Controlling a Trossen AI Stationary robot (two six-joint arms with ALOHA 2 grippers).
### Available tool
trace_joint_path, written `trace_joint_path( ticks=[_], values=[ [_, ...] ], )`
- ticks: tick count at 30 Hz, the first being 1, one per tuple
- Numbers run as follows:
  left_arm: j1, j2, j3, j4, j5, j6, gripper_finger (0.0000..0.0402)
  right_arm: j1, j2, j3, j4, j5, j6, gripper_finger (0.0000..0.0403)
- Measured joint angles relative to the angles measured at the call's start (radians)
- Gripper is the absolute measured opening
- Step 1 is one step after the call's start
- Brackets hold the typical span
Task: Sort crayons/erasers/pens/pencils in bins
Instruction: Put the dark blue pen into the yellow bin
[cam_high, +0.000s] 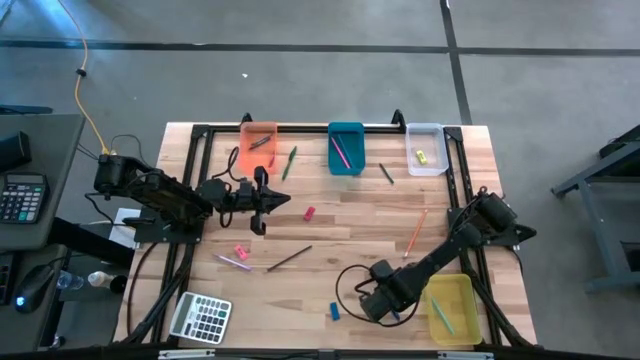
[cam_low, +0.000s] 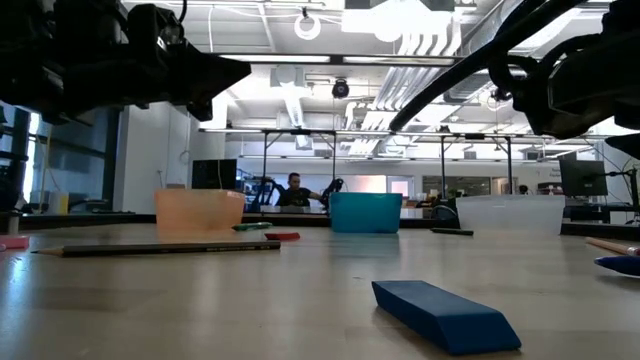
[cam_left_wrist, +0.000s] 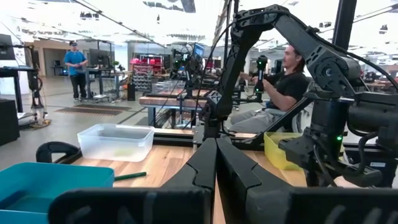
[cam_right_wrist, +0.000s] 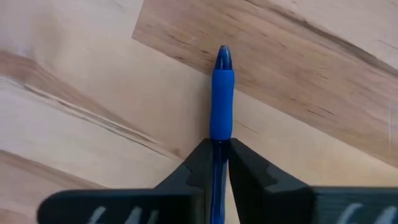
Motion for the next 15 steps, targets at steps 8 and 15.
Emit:
trace_joint_path(
  ticks=[8,15],
  values=[
    [0.000,0.000,0.000,-0.001,0.000,-0.006,0.0000,-0.028,-0.064,0.000,-0.005,-0.118,-0.092,0.0026],
    [0.000,0.000,0.000,-0.008,0.000,0.005,0.0000,-0.005,-0.251,0.000,-0.099,-0.029,-0.044,0.0026]
  ],
)
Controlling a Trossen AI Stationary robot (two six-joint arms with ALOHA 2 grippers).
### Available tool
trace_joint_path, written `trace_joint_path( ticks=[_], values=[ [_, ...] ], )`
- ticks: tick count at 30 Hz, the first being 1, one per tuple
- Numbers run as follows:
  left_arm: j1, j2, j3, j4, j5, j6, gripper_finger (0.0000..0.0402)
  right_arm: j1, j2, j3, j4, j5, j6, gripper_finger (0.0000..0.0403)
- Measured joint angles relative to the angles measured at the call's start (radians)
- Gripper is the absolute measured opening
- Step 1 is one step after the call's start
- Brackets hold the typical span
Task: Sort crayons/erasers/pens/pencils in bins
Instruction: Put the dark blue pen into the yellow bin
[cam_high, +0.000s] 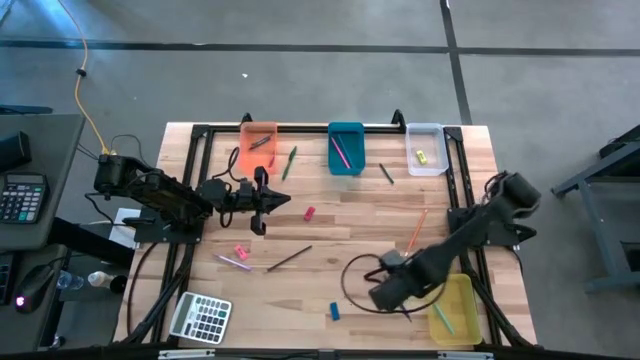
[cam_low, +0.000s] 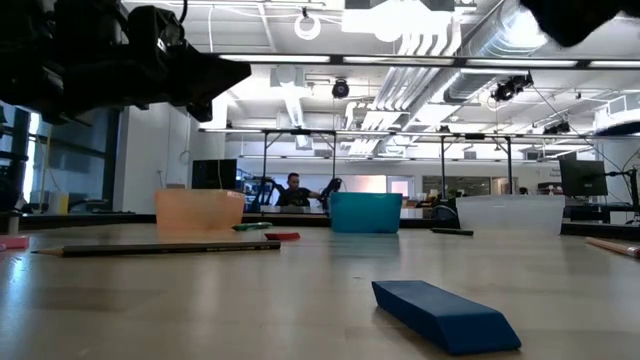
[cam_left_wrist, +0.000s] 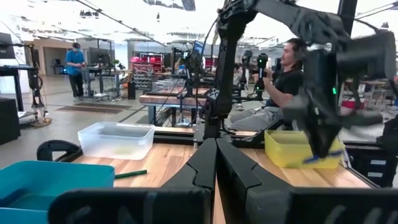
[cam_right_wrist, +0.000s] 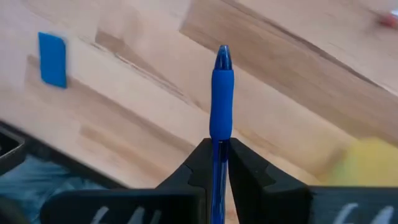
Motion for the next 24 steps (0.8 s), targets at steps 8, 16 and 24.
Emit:
trace_joint_path(
  ticks=[8,16,24],
  values=[
    [0.000,0.000,0.000,-0.002,0.004,0.004,0.0000,0.162,-0.092,0.000,-0.215,-0.026,0.290,0.0026],
    [0.000,0.000,0.000,-0.009,0.004,0.004,0.0000,0.334,-0.075,0.000,-0.243,-0.062,0.544,0.0026],
    [0.000,0.000,0.000,-0.009,0.004,-0.004,0.0000,0.371,-0.060,-0.074,-0.274,-0.092,0.518,0.0026]
  ],
)
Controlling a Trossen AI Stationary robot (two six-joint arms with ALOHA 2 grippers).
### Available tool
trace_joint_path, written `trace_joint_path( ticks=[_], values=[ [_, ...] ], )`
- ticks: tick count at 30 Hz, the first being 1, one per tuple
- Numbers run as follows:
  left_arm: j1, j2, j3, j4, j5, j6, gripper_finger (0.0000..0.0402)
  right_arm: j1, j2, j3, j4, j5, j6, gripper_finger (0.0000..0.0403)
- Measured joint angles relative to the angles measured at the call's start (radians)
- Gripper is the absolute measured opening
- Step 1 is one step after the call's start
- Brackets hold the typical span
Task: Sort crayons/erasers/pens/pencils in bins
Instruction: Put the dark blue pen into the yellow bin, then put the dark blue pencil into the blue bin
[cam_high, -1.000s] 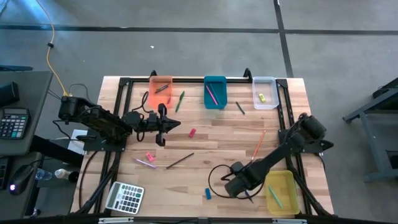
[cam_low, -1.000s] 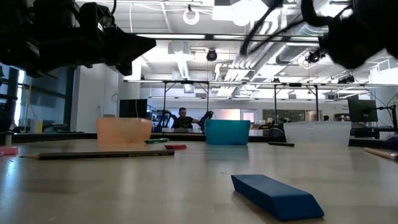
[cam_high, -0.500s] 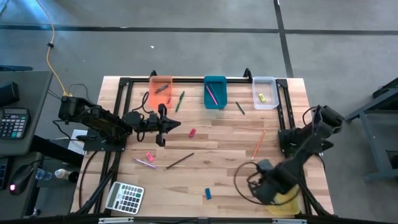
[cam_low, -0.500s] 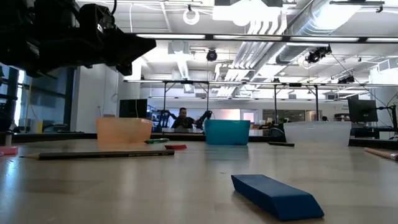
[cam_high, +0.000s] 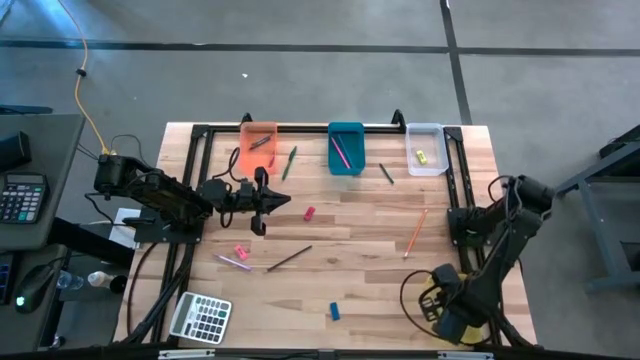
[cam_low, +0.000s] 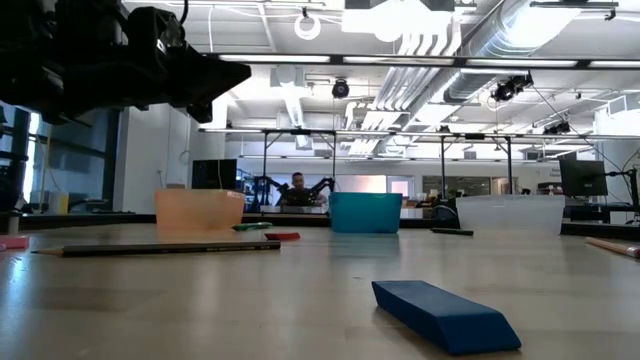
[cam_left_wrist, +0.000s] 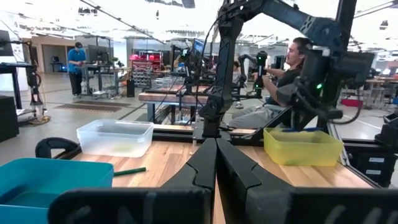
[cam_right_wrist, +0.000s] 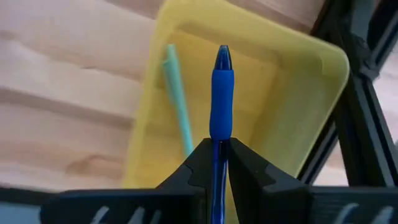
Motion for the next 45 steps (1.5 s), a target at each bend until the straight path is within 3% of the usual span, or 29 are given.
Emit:
trace_joint_path(
  ticks=[7,12,18,23,26,29,33,36,40,45],
  values=[
    [0.000,0.000,0.000,0.002,0.000,-0.001,0.0000,-0.002,-0.058,-0.237,0.264,-0.029,-0.071,0.0026],
    [0.000,0.000,0.000,0.002,0.000,-0.008,0.0000,-0.005,-0.084,-0.315,0.371,-0.059,-0.080,0.0027],
    [0.000,0.000,0.000,0.002,-0.001,-0.001,0.0000,-0.006,-0.090,-0.282,0.341,-0.172,-0.096,0.0078],
    [0.000,0.000,0.000,-0.013,-0.001,-0.008,0.0000,-0.012,-0.113,-0.185,0.190,-0.164,-0.145,0.0126],
    [0.001,0.000,0.000,-0.035,-0.013,-0.008,0.0000,-0.032,-0.142,-0.115,0.108,-0.156,-0.218,0.0132],
    [0.005,0.000,0.000,-0.046,-0.020,-0.008,0.0000,-0.057,-0.184,-0.064,0.023,-0.031,-0.290,0.0114],
    [0.005,0.000,0.000,-0.066,-0.024,0.003,0.0000,-0.089,-0.264,-0.069,-0.095,0.263,-0.373,0.0052],
    [0.005,0.000,0.000,-0.088,-0.032,0.016,0.0000,-0.118,-0.341,-0.140,-0.089,0.493,-0.474,0.0008],
    [0.005,0.000,0.000,-0.100,-0.034,0.026,0.0000,-0.189,-0.481,-0.316,0.072,0.699,-0.658,0.0012],
    [0.005,0.000,0.016,-0.147,-0.032,0.037,0.0000,-0.339,-0.669,-0.579,0.485,0.787,-1.046,0.0003]
  ],
)
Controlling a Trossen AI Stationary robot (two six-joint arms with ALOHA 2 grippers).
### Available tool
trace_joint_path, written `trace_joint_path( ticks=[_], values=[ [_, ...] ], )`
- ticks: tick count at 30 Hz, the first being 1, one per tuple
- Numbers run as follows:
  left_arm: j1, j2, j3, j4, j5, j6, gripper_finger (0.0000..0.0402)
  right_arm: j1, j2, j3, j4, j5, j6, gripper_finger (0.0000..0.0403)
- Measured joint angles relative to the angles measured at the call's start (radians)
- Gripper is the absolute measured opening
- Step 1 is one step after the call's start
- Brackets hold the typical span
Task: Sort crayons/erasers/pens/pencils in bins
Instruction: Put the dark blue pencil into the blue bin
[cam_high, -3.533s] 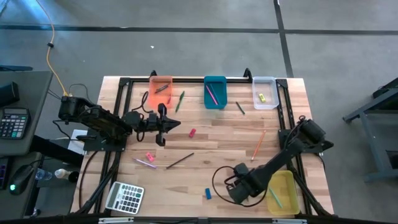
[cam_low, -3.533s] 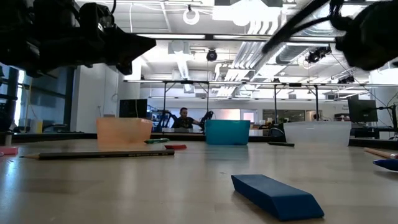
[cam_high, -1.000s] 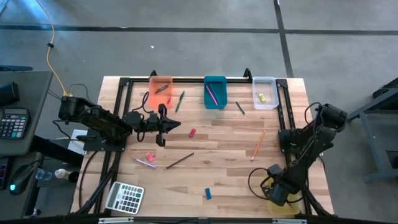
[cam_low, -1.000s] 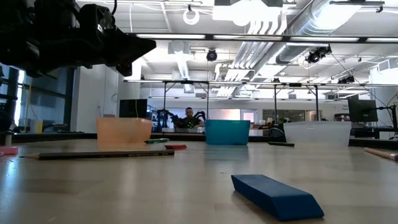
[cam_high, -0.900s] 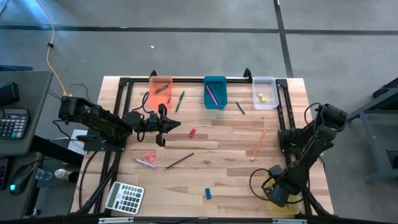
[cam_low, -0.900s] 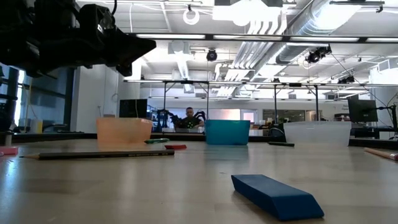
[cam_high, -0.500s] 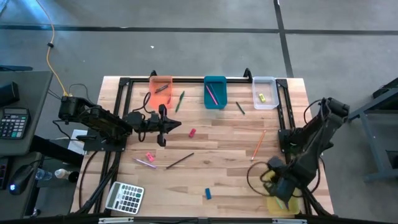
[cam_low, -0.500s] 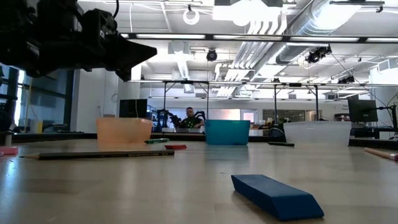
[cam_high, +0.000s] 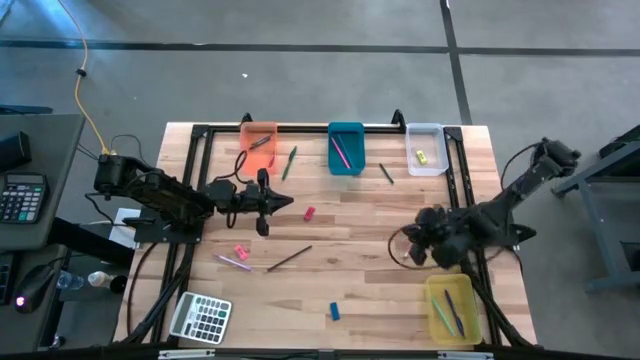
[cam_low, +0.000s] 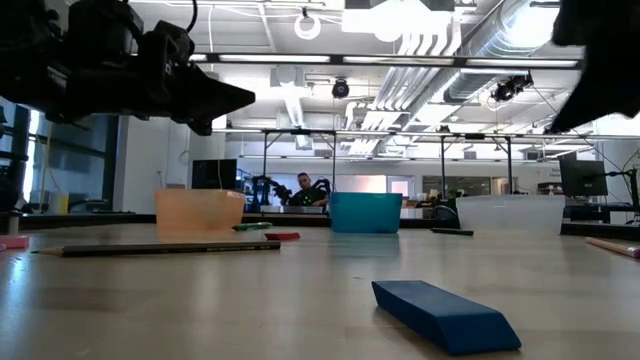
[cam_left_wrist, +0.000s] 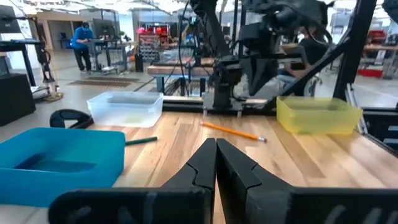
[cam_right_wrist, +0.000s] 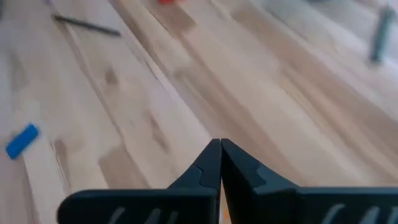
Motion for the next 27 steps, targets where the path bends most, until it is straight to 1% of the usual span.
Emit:
trace_joint_path(
  ticks=[3,5,9,12,14,16,20,23,27],
  values=[
    [0.000,0.000,0.032,-0.073,0.001,0.001,0.0000,-0.119,-0.083,-0.131,0.264,-0.003,-0.274,0.0001],
    [0.000,0.000,0.059,-0.128,0.004,0.001,0.0000,-0.203,-0.122,-0.201,0.451,-0.037,-0.464,0.0001],
    [-0.007,-0.003,0.114,-0.248,0.071,-0.001,0.0000,-0.380,-0.155,-0.298,0.758,-0.187,-0.768,0.0000],
    [-0.017,-0.026,0.168,-0.397,0.113,-0.016,0.0000,-0.506,-0.149,-0.335,0.905,-0.293,-0.932,0.0000],
    [-0.025,-0.049,0.216,-0.558,0.128,-0.019,0.0000,-0.587,-0.138,-0.346,0.964,-0.347,-1.017,0.0000],
    [-0.039,-0.074,0.277,-0.761,0.124,-0.019,0.0000,-0.665,-0.129,-0.348,1.013,-0.396,-1.090,0.0000],
    [-0.082,-0.108,0.402,-1.135,0.063,-0.037,0.0000,-0.794,-0.101,-0.348,1.152,-0.485,-1.176,0.0000],
    [-0.123,-0.113,0.475,-1.341,0.012,-0.100,0.0000,-0.870,-0.077,-0.348,1.222,-0.516,-1.224,0.0000],
    [-0.194,-0.104,0.540,-1.550,-0.058,-0.212,0.0001,-0.953,-0.037,-0.348,1.269,-0.521,-1.267,0.0000]
  ],
)
